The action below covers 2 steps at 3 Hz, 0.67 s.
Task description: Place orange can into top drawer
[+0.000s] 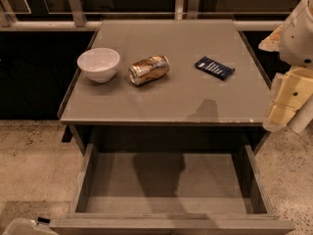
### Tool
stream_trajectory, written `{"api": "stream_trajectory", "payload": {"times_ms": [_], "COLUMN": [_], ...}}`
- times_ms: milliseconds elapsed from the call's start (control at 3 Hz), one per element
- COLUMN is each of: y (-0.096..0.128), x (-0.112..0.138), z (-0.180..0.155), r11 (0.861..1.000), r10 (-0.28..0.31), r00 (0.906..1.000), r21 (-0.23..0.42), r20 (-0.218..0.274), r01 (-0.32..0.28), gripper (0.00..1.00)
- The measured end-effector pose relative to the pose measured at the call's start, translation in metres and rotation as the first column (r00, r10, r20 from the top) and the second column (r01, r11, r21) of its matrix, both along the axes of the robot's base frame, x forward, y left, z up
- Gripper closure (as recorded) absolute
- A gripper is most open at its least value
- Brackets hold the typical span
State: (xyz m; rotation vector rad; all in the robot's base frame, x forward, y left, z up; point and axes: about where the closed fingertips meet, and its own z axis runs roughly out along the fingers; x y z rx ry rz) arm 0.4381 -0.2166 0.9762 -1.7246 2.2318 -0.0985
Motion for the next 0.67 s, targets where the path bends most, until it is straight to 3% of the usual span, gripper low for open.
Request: {"api": "stream_trajectory", "payload": {"times_ms": [333,667], "y": [0.0,0.017], "x": [0.001,0.027], "z": [0.001,0.003], "r11": [1.0,0.99], "r10": [0.001,0.138], "r00": [1.0,0.9903], "r21": [0.0,0.033], "r20": [0.002,-0.01], "r01": [-0.001,-0.138], "gripper": [0.0,0.0]}}
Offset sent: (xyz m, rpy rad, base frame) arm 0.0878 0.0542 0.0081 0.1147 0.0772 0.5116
